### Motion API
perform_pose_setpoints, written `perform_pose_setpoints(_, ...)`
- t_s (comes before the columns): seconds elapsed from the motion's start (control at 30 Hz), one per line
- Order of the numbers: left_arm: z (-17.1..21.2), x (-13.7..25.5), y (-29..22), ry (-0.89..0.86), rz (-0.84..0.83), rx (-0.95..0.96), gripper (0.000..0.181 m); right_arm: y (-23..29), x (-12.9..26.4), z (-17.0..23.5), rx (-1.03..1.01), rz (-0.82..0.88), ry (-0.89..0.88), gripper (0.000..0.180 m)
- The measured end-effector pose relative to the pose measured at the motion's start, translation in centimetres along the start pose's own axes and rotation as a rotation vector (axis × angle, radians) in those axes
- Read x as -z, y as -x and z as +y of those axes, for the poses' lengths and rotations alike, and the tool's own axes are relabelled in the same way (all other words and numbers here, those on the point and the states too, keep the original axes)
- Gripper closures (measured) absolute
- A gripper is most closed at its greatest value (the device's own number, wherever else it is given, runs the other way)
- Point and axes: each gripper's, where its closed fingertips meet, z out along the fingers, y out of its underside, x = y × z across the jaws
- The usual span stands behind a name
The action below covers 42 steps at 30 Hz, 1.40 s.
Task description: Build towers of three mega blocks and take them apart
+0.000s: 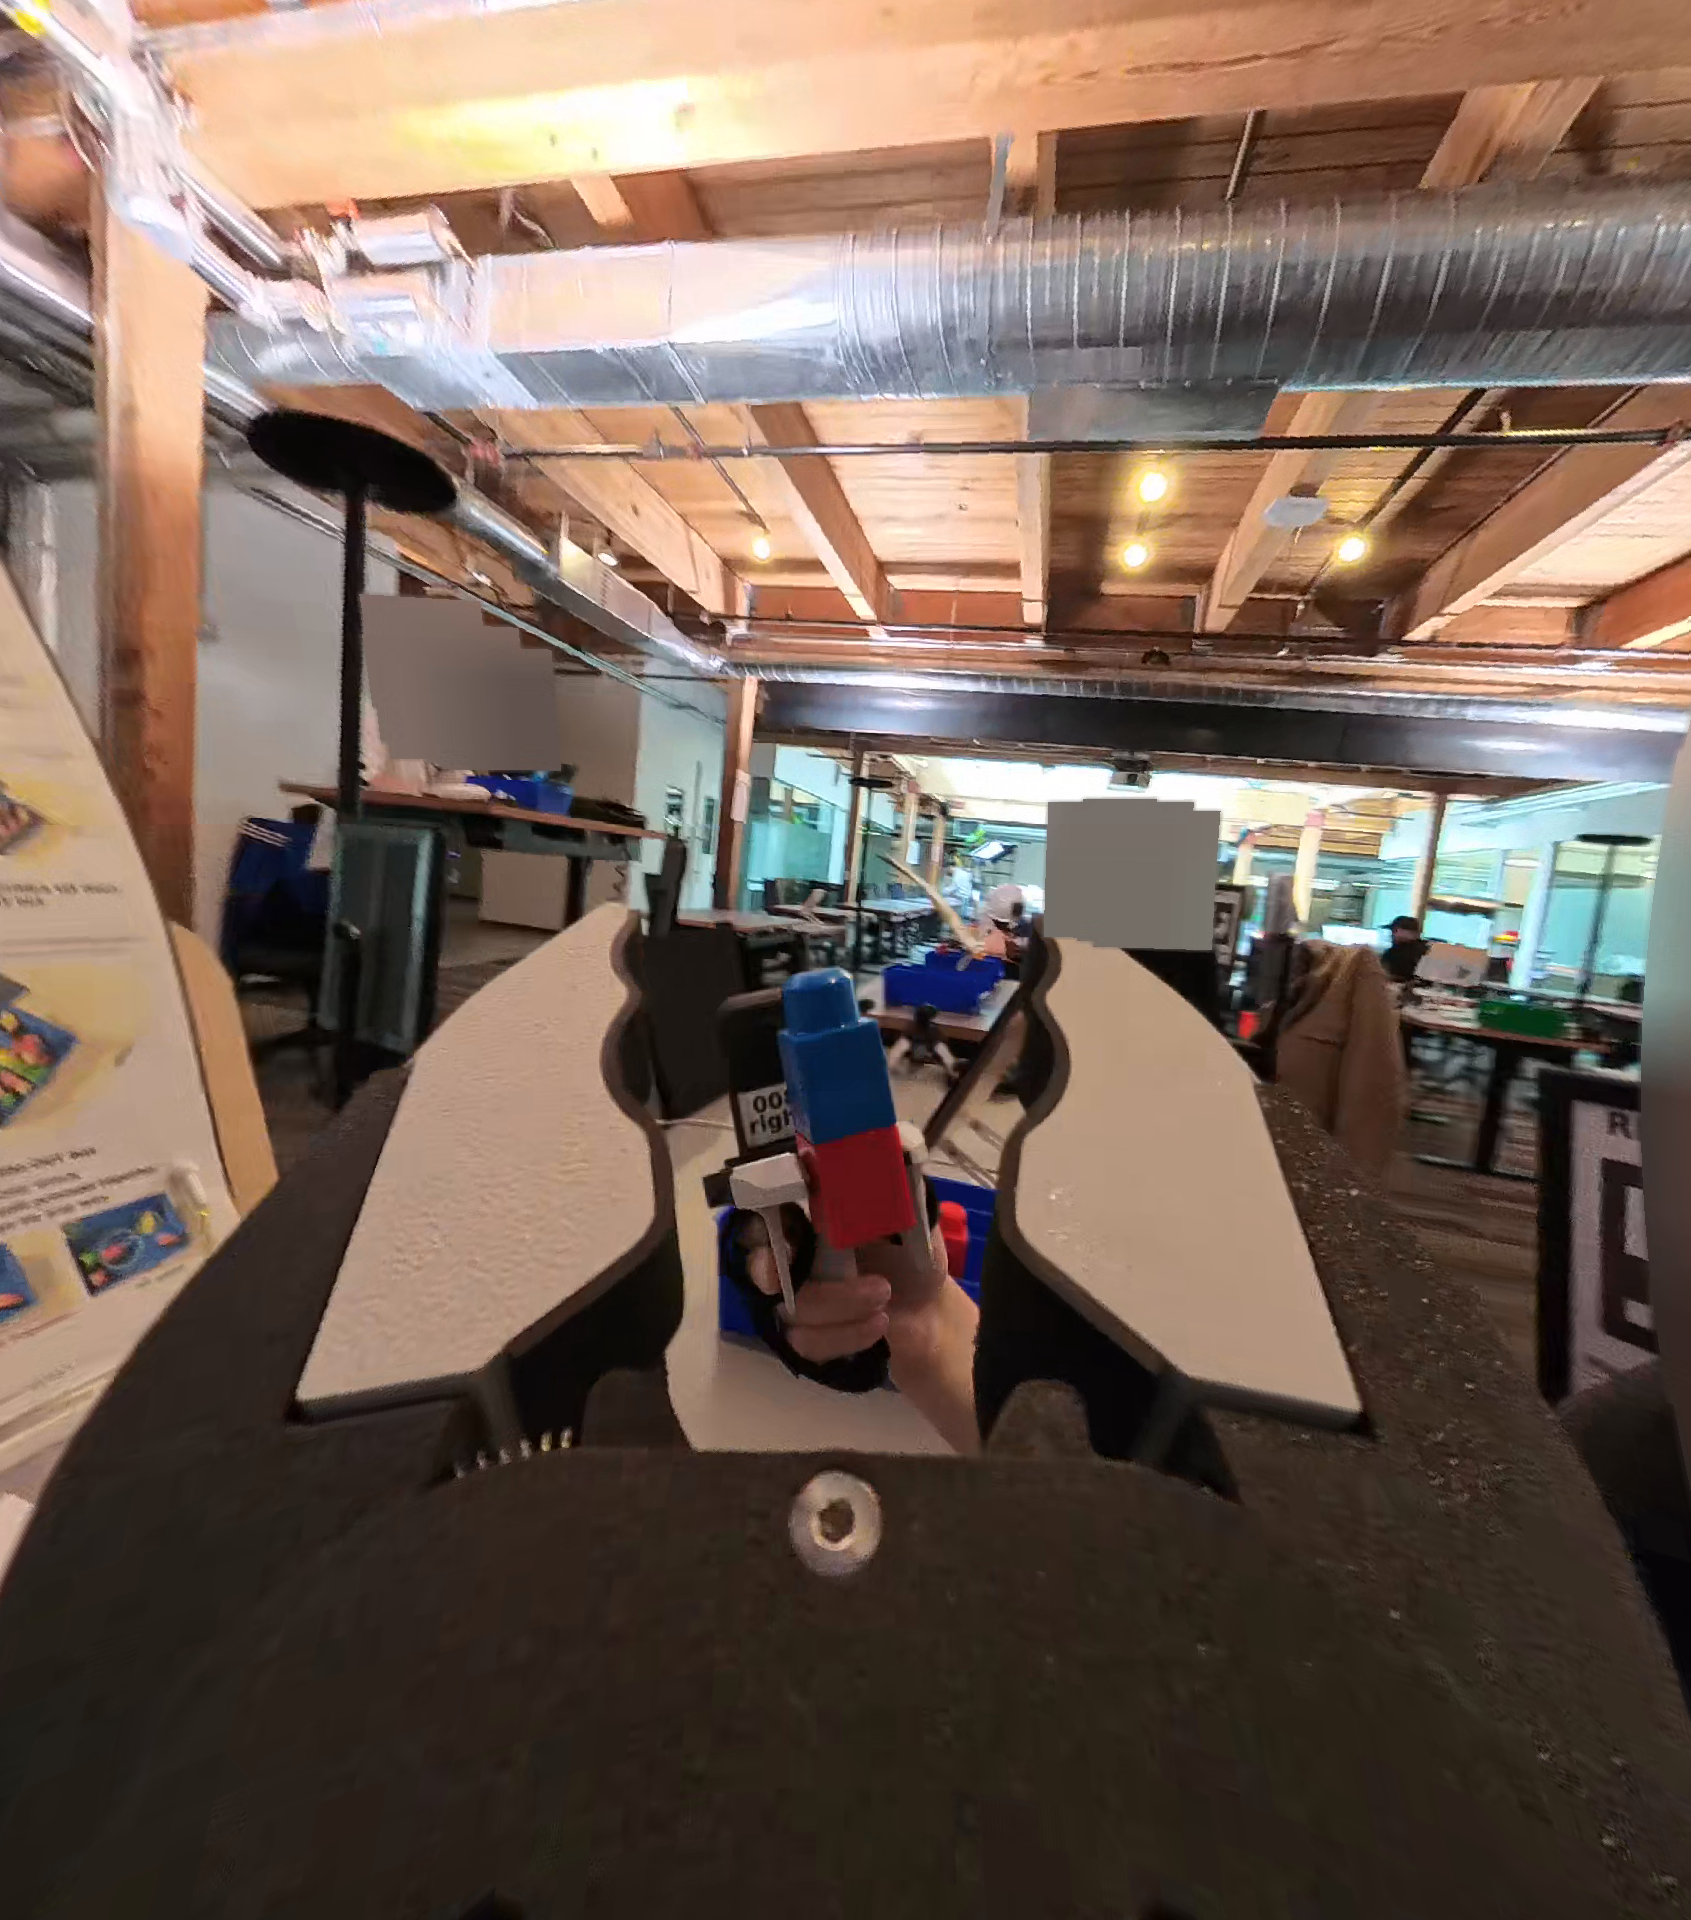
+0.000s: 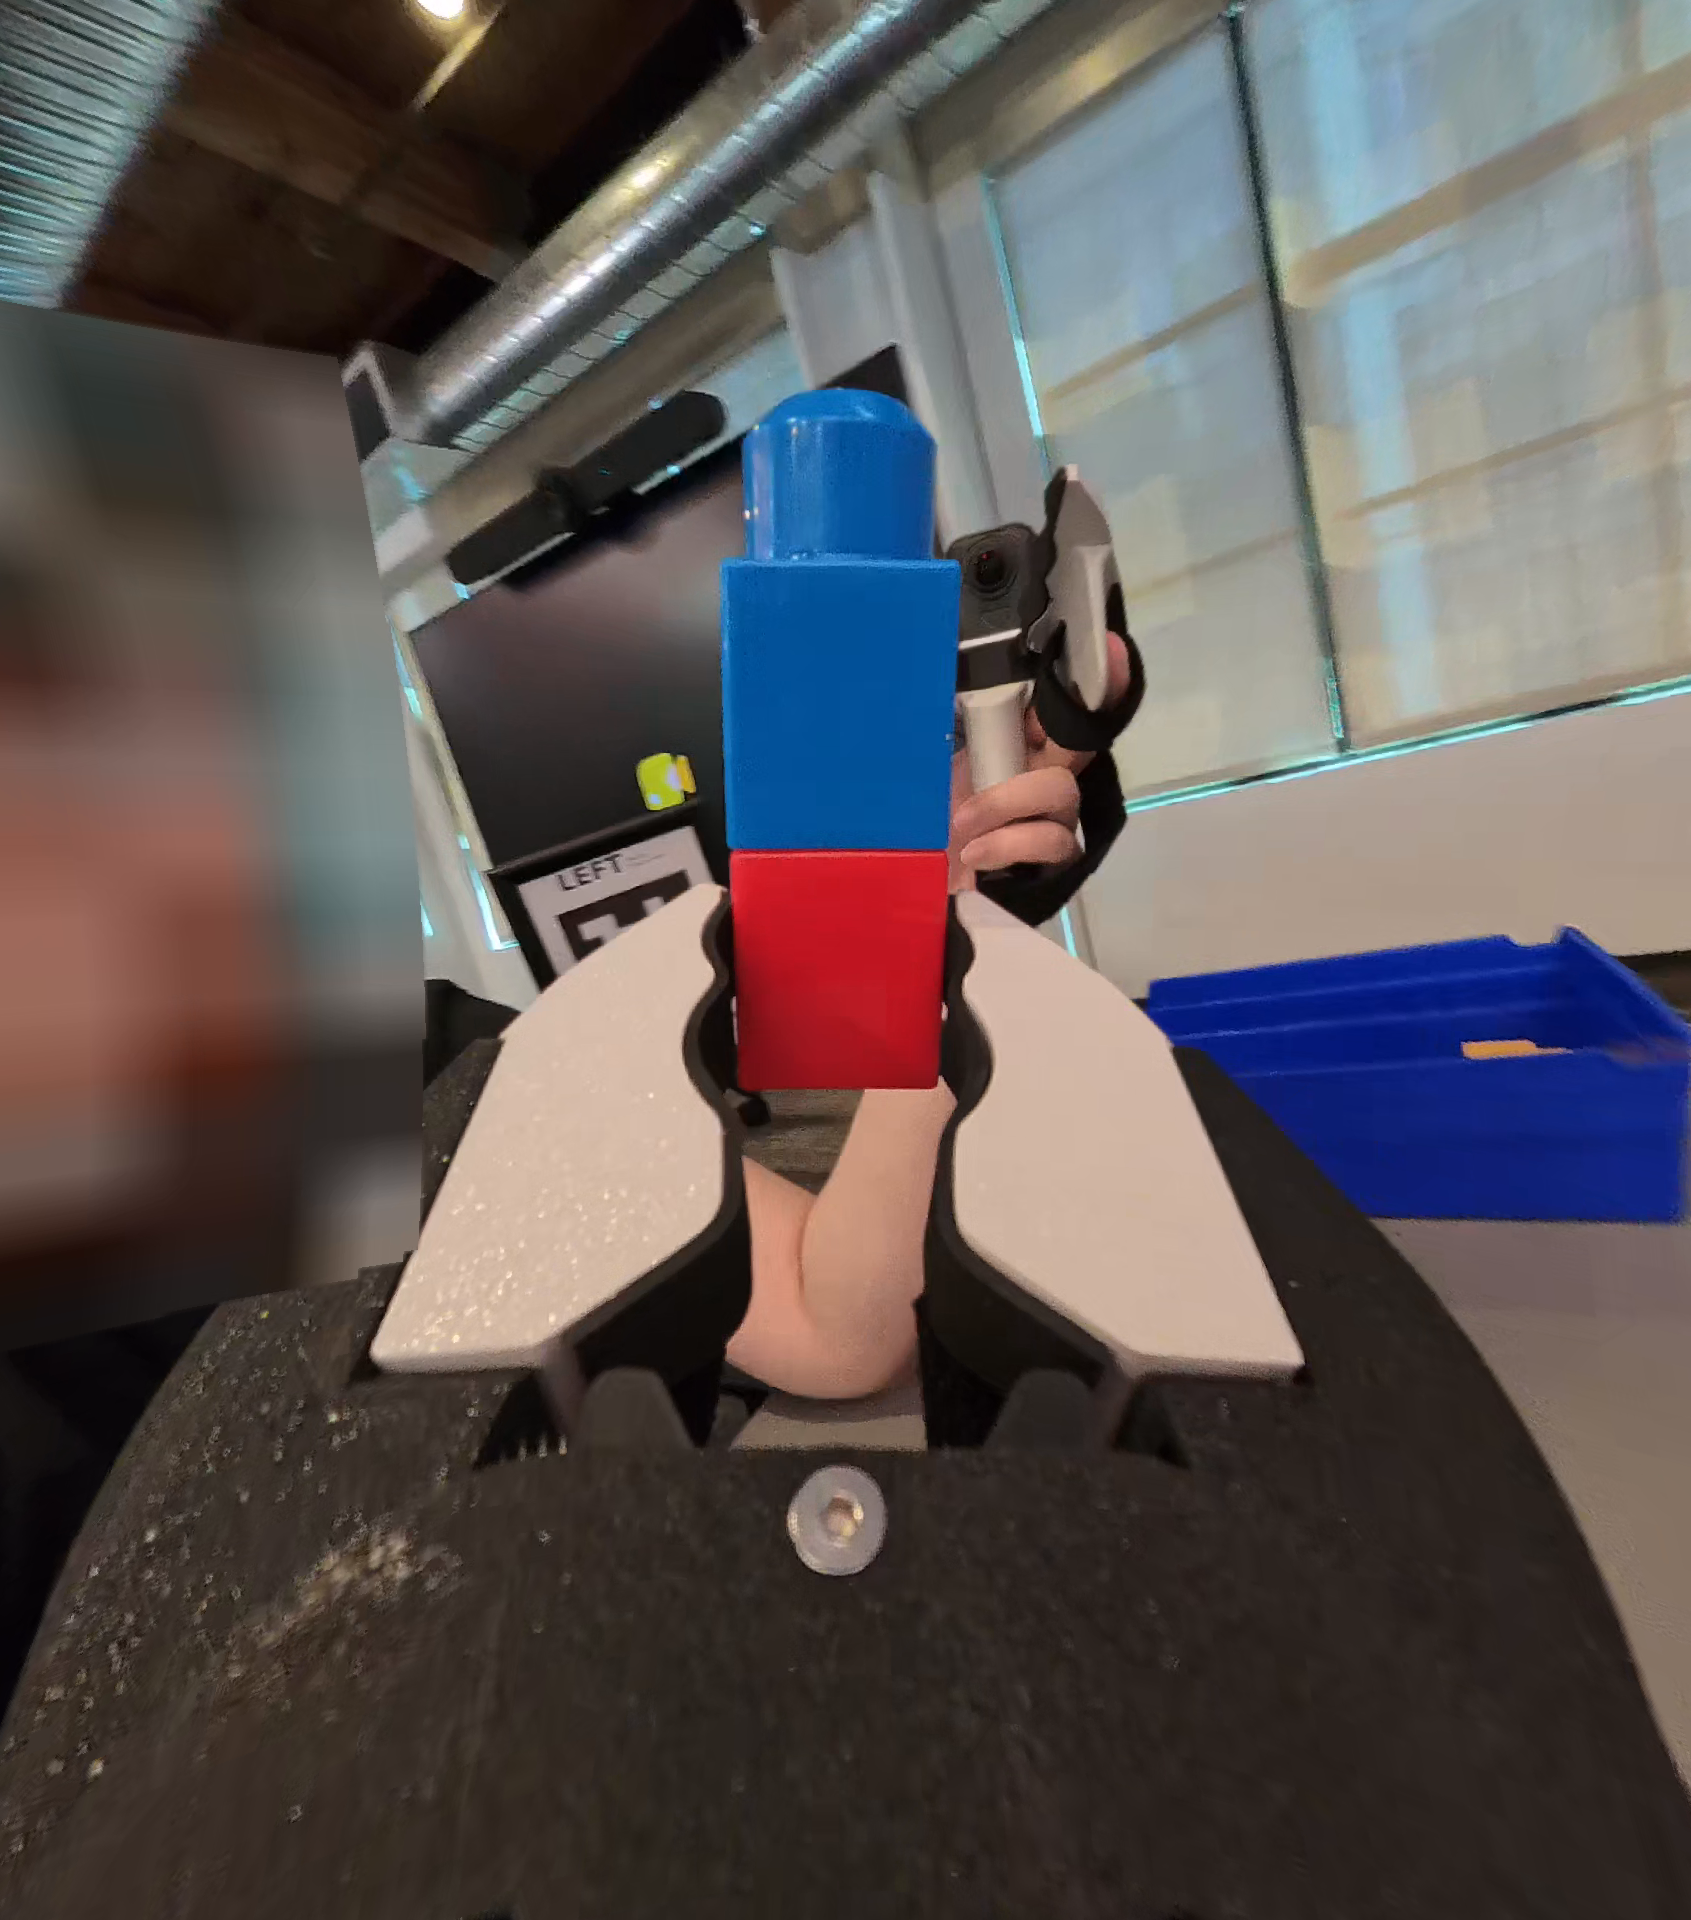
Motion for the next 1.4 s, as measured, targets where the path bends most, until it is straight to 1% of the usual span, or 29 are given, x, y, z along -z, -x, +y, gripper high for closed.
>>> perform_pose_setpoints(0.07,-1.3,1.2,-1.5,-0.014,-0.09,-0.064,0.114,0.2,-0.1,0.4,0.019,0.003,0.03,0.144)
perform_pose_setpoints(0.13,-1.5,2.6,-1.4,0.031,-0.248,-0.117,0.122,-0.1,-0.2,0.9,0.052,0.045,0.078,0.144)
perform_pose_setpoints(0.23,-0.5,6.0,1.5,0.24,-0.517,-0.213,0.121,0.0,0.1,0.7,0.068,0.06,0.086,0.144)
perform_pose_setpoints(0.3,0.2,9.1,4.3,0.406,-0.644,-0.282,0.121,-0.3,0.4,0.7,0.076,0.092,0.095,0.144)
perform_pose_setpoints(0.33,0.6,10.7,5.8,0.496,-0.682,-0.317,0.126,-0.5,0.6,0.7,0.075,0.107,0.104,0.144)
perform_pose_setpoints(0.37,1.2,12.7,7.6,0.59,-0.722,-0.343,0.132,-0.6,0.7,0.8,0.074,0.117,0.11,0.144)
perform_pose_setpoints(0.43,2.2,17.7,11.8,0.773,-0.854,-0.359,0.134,-0.7,0.9,0.7,0.069,0.123,0.102,0.144)
perform_pose_setpoints(0.5,3.0,23.4,15.6,0.946,-0.988,-0.324,0.138,-0.8,1.0,0.6,0.063,0.124,0.096,0.144)
perform_pose_setpoints(0.57,3.8,28.7,18.7,1.075,-1.112,-0.272,0.141,-1.0,1.1,0.7,0.055,0.131,0.093,0.144)
perform_pose_setpoints(0.63,4.9,33.1,21.3,1.183,-1.193,-0.226,0.142,-1.4,1.3,0.9,0.044,0.144,0.093,0.144)
perform_pose_setpoints(0.7,6.7,36.5,23.3,1.272,-1.22,-0.19,0.139,-1.7,1.5,1.0,0.032,0.156,0.09,0.144)
perform_pose_setpoints(0.73,7.8,37.7,24.1,1.32,-1.207,-0.187,0.135,-1.9,1.6,1.0,0.024,0.163,0.086,0.144)
perform_pose_setpoints(0.77,9.1,38.7,24.8,1.371,-1.173,-0.196,0.127,-2.1,1.8,1.0,0.016,0.169,0.079,0.144)
perform_pose_setpoints(0.83,10.9,41.1,26.0,1.49,-1.152,-0.242,0.122,-2.3,2.1,1.1,0.0,0.171,0.073,0.144)
perform_pose_setpoints(0.9,12.3,42.9,27.1,1.592,-1.147,-0.305,0.116,-2.5,2.5,1.2,-0.003,0.183,0.073,0.144)
perform_pose_setpoints(0.93,12.6,43.7,27.7,1.635,-1.153,-0.336,0.116,-2.7,2.7,1.2,-0.005,0.189,0.074,0.144)
perform_pose_setpoints(1.0,13.3,44.5,28.5,1.685,-1.154,-0.363,0.114,-2.9,3.0,1.2,-0.012,0.194,0.069,0.144)
perform_pose_setpoints(1.2,15.4,45.9,29.8,1.693,-1.171,-0.219,0.118,-4.0,3.9,1.2,-0.047,0.215,0.052,0.144)
perform_pose_setpoints(1.27,15.2,46.0,30.4,1.656,-1.199,-0.209,0.118,-4.2,4.0,1.3,-0.059,0.218,0.054,0.144)
perform_pose_setpoints(1.4,14.5,45.6,31.0,1.592,-1.232,-0.211,0.13,-4.5,3.8,1.5,-0.063,0.224,0.072,0.144)
